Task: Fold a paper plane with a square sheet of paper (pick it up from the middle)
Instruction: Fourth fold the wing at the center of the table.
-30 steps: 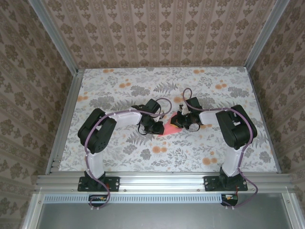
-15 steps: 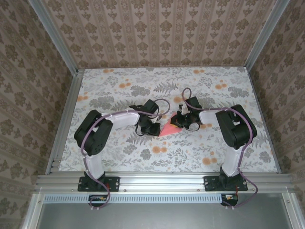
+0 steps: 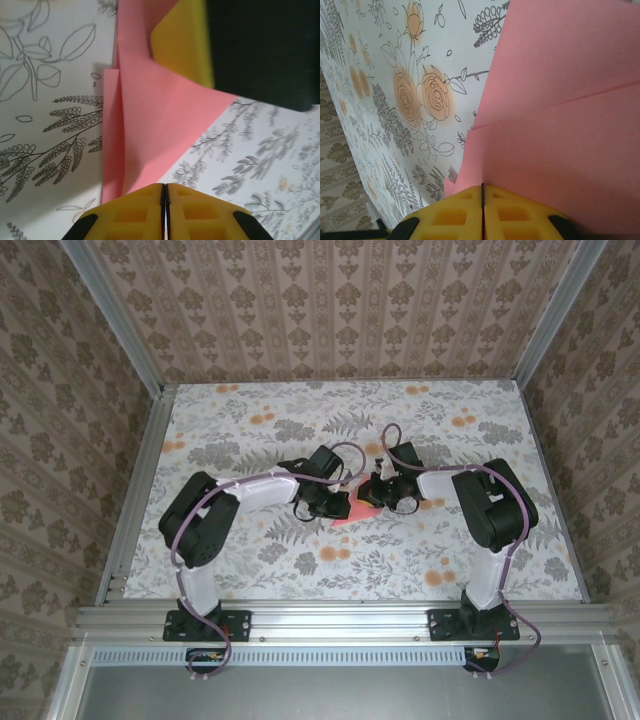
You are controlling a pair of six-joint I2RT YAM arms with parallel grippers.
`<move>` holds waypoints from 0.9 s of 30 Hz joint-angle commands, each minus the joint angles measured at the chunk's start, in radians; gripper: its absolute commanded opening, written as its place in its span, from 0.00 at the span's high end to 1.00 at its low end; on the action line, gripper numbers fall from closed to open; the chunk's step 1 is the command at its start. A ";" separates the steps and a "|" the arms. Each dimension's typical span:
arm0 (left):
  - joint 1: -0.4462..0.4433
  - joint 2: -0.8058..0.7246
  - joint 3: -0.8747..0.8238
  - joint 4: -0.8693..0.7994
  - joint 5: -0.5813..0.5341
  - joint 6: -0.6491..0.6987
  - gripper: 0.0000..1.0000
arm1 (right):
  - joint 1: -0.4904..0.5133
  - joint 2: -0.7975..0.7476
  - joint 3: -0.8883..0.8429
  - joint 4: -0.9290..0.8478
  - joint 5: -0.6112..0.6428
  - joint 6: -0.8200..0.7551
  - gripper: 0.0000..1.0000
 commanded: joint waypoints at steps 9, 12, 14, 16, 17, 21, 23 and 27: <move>0.023 0.036 -0.017 -0.050 -0.015 -0.011 0.92 | 0.006 0.078 -0.018 -0.105 0.124 -0.011 0.90; 0.033 0.028 -0.049 -0.039 -0.010 -0.010 0.93 | 0.006 0.079 -0.012 -0.125 0.134 -0.023 0.90; 0.036 0.018 -0.065 -0.046 -0.013 -0.011 0.93 | 0.005 0.074 -0.009 -0.138 0.140 -0.022 0.90; 0.037 0.001 -0.083 -0.041 -0.016 -0.010 0.93 | 0.007 0.063 -0.017 -0.128 0.142 -0.016 0.90; 0.040 -0.004 -0.092 -0.040 -0.020 -0.009 0.94 | 0.006 0.063 -0.019 -0.129 0.146 -0.018 0.90; 0.064 -0.020 -0.122 -0.047 -0.005 0.000 0.94 | 0.006 0.068 -0.012 -0.152 0.150 -0.017 0.90; 0.077 -0.035 -0.141 -0.031 0.014 0.004 0.94 | 0.008 0.064 -0.010 -0.156 0.149 -0.021 0.90; 0.105 -0.012 -0.185 0.030 0.099 0.002 0.94 | 0.008 0.075 0.000 -0.174 0.152 -0.024 0.90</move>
